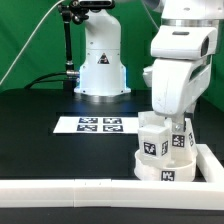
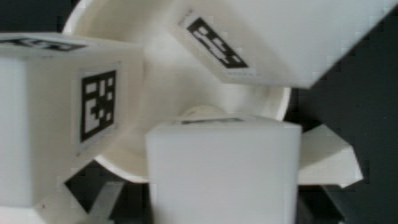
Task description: Assemble stool
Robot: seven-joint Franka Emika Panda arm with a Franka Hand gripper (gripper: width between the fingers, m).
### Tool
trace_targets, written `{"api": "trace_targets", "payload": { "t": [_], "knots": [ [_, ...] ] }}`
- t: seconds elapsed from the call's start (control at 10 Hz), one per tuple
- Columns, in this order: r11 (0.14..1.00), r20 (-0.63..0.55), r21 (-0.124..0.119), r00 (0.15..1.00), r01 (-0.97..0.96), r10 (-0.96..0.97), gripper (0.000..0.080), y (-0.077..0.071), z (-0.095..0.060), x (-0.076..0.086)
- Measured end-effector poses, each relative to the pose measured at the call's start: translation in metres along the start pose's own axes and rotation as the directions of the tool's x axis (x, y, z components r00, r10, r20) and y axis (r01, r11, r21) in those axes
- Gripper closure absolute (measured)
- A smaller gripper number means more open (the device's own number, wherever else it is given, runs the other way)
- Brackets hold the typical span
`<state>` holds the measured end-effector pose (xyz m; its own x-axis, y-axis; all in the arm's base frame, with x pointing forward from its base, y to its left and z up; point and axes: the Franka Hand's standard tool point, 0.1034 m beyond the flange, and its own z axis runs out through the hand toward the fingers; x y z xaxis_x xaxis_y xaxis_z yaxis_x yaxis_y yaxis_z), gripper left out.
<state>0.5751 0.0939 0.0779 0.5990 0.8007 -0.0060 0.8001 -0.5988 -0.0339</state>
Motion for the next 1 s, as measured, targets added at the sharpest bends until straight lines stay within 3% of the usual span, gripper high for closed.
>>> {"api": "trace_targets", "payload": {
  "t": [0.4,0.6,1.0],
  "knots": [
    [0.923,0.0,0.012,0.923,-0.384,0.384,0.0463,-0.0004,0.0007,-0.0014],
    [0.776,-0.008,0.034,0.776,-0.63,0.631,0.0462,-0.002,0.0012,0.0001],
    [0.564,-0.011,0.04,0.564,-0.825,0.826,0.0462,-0.0016,0.0009,0.0024]
  ]
}}
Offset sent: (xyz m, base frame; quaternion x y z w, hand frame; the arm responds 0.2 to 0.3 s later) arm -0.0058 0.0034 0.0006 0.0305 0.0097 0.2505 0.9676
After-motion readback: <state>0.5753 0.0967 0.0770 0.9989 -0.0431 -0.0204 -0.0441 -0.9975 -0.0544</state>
